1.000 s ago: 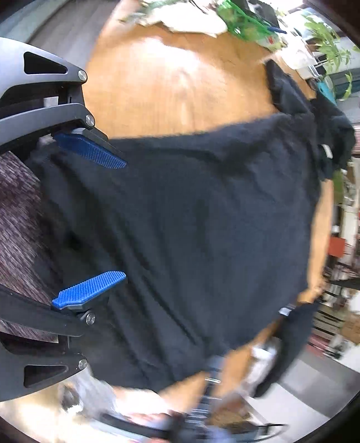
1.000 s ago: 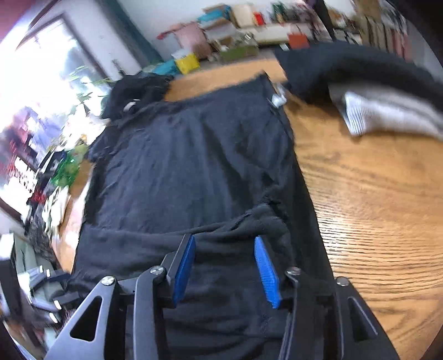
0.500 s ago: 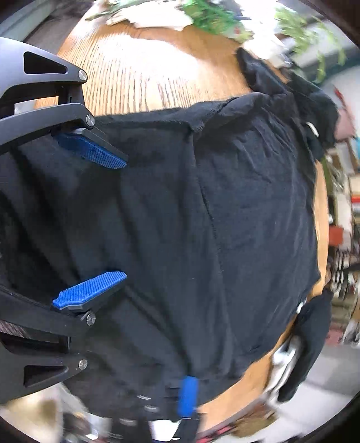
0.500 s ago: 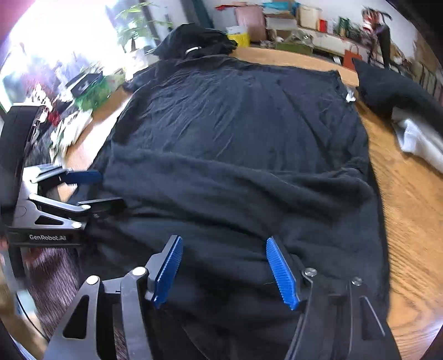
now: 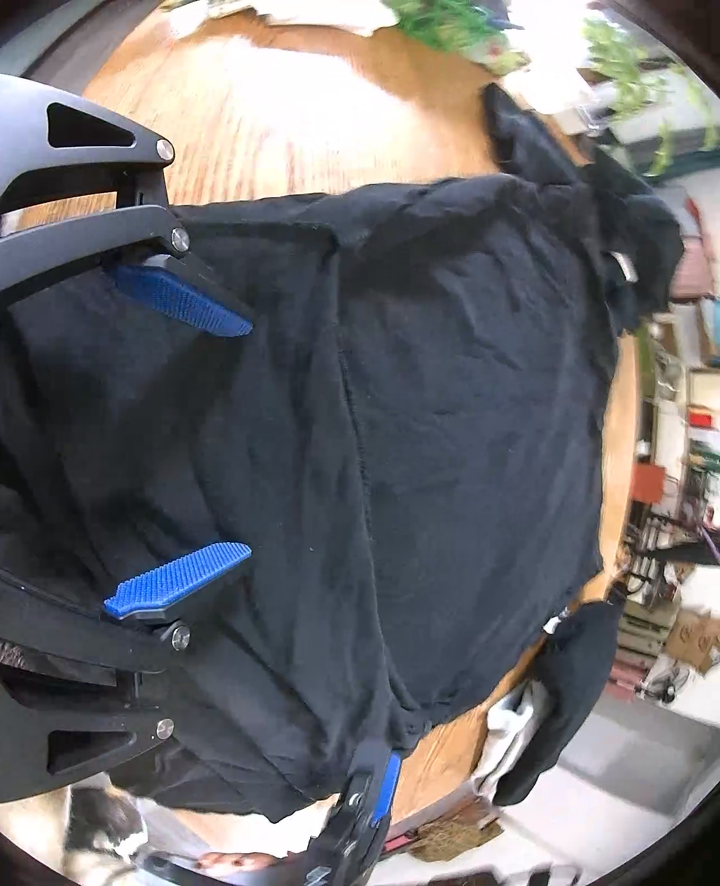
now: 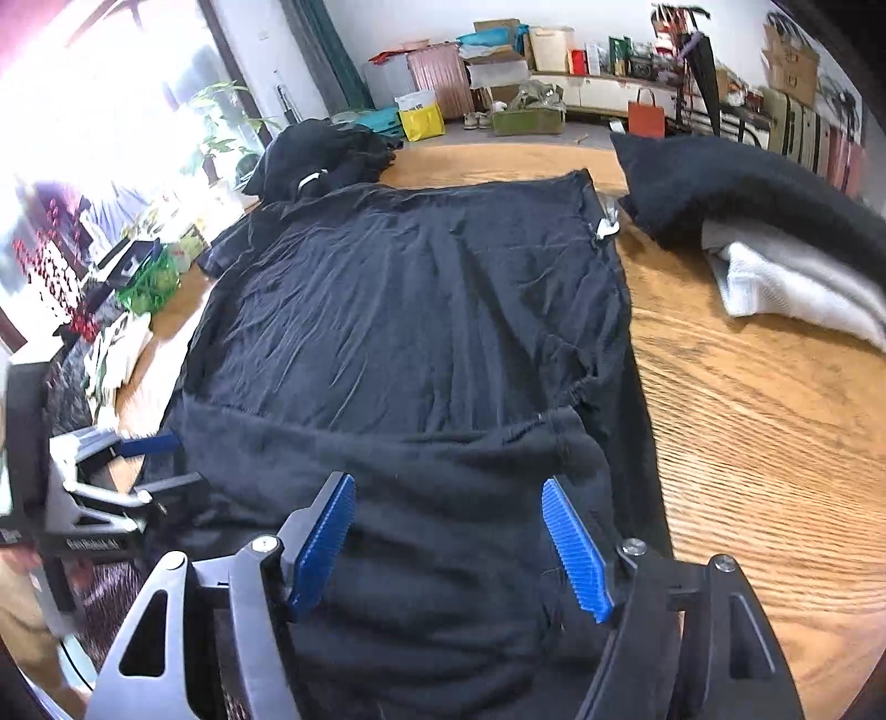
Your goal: Fold clothes
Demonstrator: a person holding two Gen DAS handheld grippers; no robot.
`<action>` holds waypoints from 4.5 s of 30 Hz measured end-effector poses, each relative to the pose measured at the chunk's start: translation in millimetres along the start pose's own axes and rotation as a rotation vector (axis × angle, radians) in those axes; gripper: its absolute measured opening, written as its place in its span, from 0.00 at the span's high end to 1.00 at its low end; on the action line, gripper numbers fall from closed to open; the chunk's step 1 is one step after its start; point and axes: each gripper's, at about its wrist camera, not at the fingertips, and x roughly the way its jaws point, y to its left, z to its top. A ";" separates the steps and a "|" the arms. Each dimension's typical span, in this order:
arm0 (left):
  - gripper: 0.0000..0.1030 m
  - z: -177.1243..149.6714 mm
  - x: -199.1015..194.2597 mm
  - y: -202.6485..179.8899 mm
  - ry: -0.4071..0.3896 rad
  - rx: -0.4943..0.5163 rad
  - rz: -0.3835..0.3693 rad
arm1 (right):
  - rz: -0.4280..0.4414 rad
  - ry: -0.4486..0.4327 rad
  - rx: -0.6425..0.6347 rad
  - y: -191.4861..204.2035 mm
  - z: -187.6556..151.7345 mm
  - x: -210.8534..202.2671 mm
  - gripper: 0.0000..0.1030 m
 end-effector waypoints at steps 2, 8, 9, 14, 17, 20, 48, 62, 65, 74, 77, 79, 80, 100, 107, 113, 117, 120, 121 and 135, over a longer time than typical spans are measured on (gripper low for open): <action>0.24 3.4 -2.9 -0.7 0.013 -0.001 -0.015 | -0.006 0.029 0.041 -11.1 3.4 12.1 0.28; 0.24 6.0 -4.7 11.4 0.008 -0.078 -0.037 | 0.055 -0.030 0.072 -9.2 13.8 -11.1 0.26; 0.25 6.1 -4.7 14.1 0.005 -0.094 -0.040 | 0.062 -0.032 0.073 -8.5 14.2 -10.5 0.26; 0.24 5.5 -5.0 28.3 -0.009 -0.177 -0.058 | 0.028 0.034 0.069 -9.3 7.3 9.8 0.28; 0.24 1.6 -6.6 39.6 -0.016 -0.237 -0.090 | 0.041 0.025 0.077 -6.3 8.4 -1.6 0.28; 0.24 0.9 -11.6 51.4 -0.036 -0.303 -0.139 | 0.060 0.035 0.074 -3.5 5.0 -2.0 0.26; 0.27 62.3 24.3 102.1 -0.068 -0.354 -0.090 | 0.011 0.041 0.250 -51.3 86.0 60.8 0.33; 0.28 141.6 57.8 150.6 -0.089 -0.481 -0.161 | 0.053 0.026 0.293 -48.0 160.6 115.1 0.30; 0.28 145.9 61.9 153.7 -0.091 -0.423 -0.125 | 0.025 0.018 0.311 -56.5 163.8 116.8 0.31; 0.28 182.3 69.1 138.4 0.005 -0.331 0.051 | -0.143 0.029 0.194 -41.1 187.9 112.2 0.30; 0.28 206.0 78.4 132.1 -0.003 -0.287 0.109 | -0.256 0.054 0.115 -29.6 210.2 125.4 0.27; 0.28 212.5 88.0 132.6 0.009 -0.297 0.090 | -0.247 0.077 0.116 -30.2 223.2 141.3 0.31; 0.28 214.7 93.2 133.4 0.016 -0.306 0.075 | -0.244 0.083 0.116 -30.1 228.8 148.3 0.31; 0.27 136.4 32.4 123.7 -0.068 -0.364 -0.062 | -0.172 -0.038 0.098 -24.8 187.4 92.2 0.22; 0.27 39.7 -10.6 112.2 -0.055 -0.462 -0.106 | -0.122 -0.029 0.117 -21.3 70.7 13.1 0.20; 0.27 -6.7 -32.4 89.6 -0.113 -0.577 -0.196 | -0.140 -0.023 0.251 -44.4 -28.6 -41.2 0.21; 0.27 -42.4 -59.7 75.8 -0.173 -0.628 -0.224 | -0.093 -0.035 0.271 -35.2 -76.1 -71.3 0.18; 0.27 -65.9 -77.0 71.6 -0.212 -0.666 -0.235 | -0.064 -0.004 0.263 -25.1 -101.1 -73.0 0.18; 0.27 -74.2 -83.2 70.7 -0.229 -0.677 -0.243 | -0.041 -0.007 0.263 -22.8 -107.7 -75.2 0.18; 0.27 -106.1 -116.3 56.3 -0.323 -0.694 -0.177 | 0.280 0.081 0.161 25.9 -152.3 -64.0 0.18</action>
